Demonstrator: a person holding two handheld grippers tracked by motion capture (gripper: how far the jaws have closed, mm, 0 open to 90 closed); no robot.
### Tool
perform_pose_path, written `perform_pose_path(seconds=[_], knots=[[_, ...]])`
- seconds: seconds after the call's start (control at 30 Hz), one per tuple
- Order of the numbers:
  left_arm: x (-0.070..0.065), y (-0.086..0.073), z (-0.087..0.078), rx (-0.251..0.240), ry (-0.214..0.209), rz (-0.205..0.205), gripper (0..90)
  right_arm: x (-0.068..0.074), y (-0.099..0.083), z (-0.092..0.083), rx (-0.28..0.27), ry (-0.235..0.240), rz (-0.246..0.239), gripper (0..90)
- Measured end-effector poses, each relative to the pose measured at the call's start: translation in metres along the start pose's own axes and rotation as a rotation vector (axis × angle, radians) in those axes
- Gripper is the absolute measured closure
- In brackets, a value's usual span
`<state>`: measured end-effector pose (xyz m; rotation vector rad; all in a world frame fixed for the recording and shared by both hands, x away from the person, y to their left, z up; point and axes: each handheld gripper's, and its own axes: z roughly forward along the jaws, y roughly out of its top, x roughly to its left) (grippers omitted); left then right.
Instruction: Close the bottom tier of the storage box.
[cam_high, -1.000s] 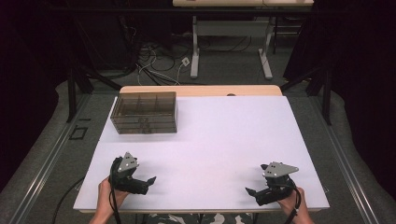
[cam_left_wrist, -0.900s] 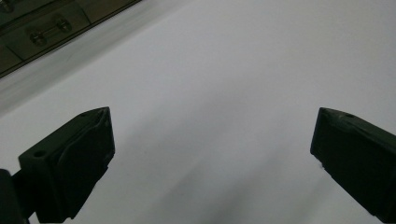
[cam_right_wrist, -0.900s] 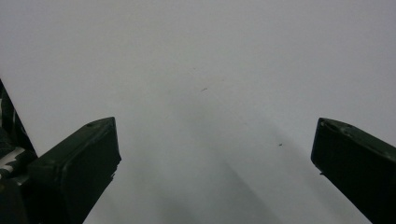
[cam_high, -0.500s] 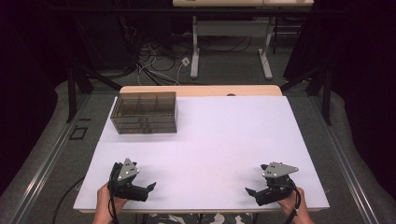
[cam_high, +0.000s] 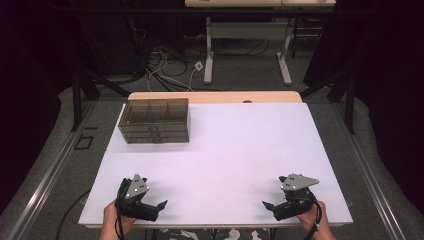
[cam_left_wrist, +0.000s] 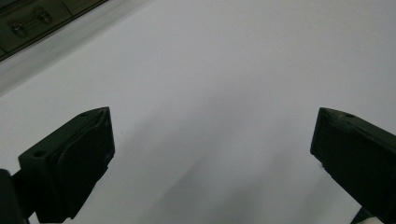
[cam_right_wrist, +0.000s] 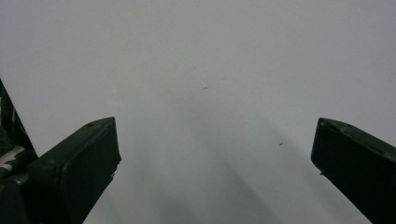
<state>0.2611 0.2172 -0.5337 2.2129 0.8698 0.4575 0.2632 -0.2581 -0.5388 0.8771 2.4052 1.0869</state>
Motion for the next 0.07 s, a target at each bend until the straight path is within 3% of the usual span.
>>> perform_pose_path(seconds=[0.07], knots=[[0.0009,0.0001,-0.0007,0.000,0.005,0.007,0.0,-0.0004,-0.0002,0.0001,-0.001,0.001,-0.001,0.3]])
